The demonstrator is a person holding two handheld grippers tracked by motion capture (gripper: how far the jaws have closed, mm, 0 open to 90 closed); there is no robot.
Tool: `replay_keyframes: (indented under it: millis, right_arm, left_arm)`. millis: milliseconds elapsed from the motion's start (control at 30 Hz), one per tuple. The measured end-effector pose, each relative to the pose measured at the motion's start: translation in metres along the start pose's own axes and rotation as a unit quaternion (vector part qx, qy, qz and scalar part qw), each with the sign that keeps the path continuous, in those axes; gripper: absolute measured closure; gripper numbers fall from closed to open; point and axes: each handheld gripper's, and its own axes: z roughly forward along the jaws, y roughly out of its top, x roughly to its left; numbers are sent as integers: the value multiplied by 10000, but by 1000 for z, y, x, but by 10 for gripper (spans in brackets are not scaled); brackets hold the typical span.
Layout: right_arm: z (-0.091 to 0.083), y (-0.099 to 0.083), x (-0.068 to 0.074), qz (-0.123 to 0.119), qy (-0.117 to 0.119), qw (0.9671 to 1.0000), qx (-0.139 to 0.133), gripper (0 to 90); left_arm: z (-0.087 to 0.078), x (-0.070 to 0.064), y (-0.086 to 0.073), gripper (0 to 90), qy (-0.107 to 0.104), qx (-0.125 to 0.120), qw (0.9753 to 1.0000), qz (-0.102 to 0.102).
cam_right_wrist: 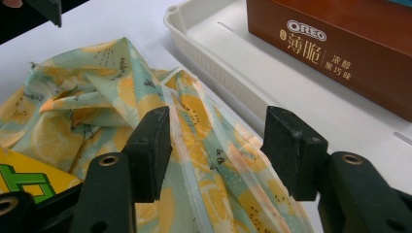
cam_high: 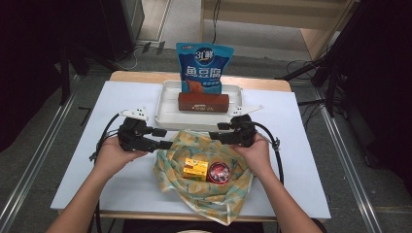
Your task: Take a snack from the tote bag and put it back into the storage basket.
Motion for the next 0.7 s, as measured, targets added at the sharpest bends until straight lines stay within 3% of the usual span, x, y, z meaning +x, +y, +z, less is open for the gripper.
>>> replay_keyframes:
  millis: [700]
  right_arm:
    - [2,0,-3,-1,-28,10000,39,446]
  left_arm:
    - [11,-32,10,405,-310,69,9986,417]
